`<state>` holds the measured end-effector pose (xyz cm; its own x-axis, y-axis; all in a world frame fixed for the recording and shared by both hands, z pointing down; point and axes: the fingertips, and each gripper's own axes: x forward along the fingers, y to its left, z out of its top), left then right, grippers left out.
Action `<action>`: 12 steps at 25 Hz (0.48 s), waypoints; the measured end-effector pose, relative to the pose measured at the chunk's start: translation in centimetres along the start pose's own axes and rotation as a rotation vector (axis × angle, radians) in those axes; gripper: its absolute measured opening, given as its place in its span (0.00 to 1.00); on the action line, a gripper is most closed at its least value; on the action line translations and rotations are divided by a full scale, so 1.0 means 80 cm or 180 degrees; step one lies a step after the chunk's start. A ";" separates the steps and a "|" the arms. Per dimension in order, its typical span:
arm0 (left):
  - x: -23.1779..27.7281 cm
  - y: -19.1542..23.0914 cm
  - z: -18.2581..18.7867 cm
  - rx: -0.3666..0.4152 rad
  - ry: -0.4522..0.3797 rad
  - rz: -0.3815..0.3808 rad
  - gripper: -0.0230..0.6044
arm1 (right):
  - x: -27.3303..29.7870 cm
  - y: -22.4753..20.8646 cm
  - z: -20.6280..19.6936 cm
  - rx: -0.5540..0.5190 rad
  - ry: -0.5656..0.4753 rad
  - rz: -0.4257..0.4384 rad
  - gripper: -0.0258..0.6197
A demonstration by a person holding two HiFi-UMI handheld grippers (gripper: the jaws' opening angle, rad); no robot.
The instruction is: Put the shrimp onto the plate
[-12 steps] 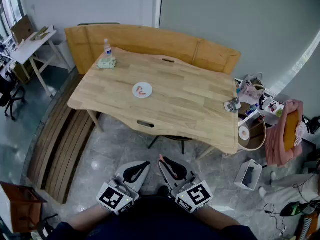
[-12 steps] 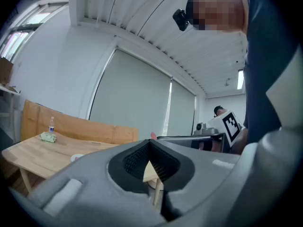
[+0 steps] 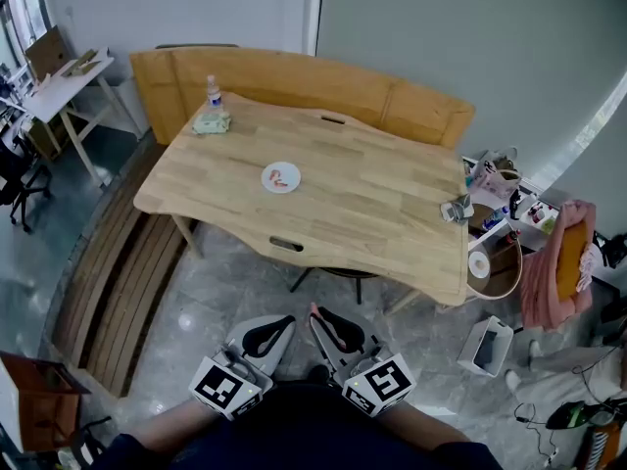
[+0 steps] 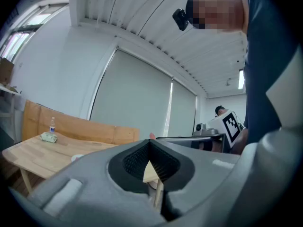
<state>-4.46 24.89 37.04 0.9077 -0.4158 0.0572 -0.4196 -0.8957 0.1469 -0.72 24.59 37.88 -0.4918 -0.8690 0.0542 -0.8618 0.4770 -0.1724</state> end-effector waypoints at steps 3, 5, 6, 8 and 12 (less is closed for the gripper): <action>0.006 0.002 0.002 0.0004 0.0000 0.0015 0.04 | 0.003 -0.005 0.000 0.0040 0.0019 0.0035 0.14; 0.010 0.001 0.002 0.0012 -0.0004 0.0038 0.04 | 0.002 -0.008 -0.001 0.0033 0.0042 0.0069 0.14; 0.013 0.001 0.003 0.0017 -0.0009 0.0056 0.04 | 0.001 -0.010 -0.001 0.0024 0.0051 0.0087 0.14; 0.018 0.001 0.003 0.0057 -0.0013 0.0100 0.04 | -0.002 -0.016 0.001 0.0010 0.0054 0.0121 0.14; 0.034 0.001 0.002 0.0112 0.0007 0.0217 0.04 | -0.006 -0.035 0.004 -0.0032 0.0036 0.0177 0.14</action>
<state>-2.02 23.63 37.07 0.8769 -0.4758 0.0681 -0.4806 -0.8703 0.1077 2.00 23.63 38.06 -0.5403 -0.8396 0.0561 -0.8343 0.5258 -0.1656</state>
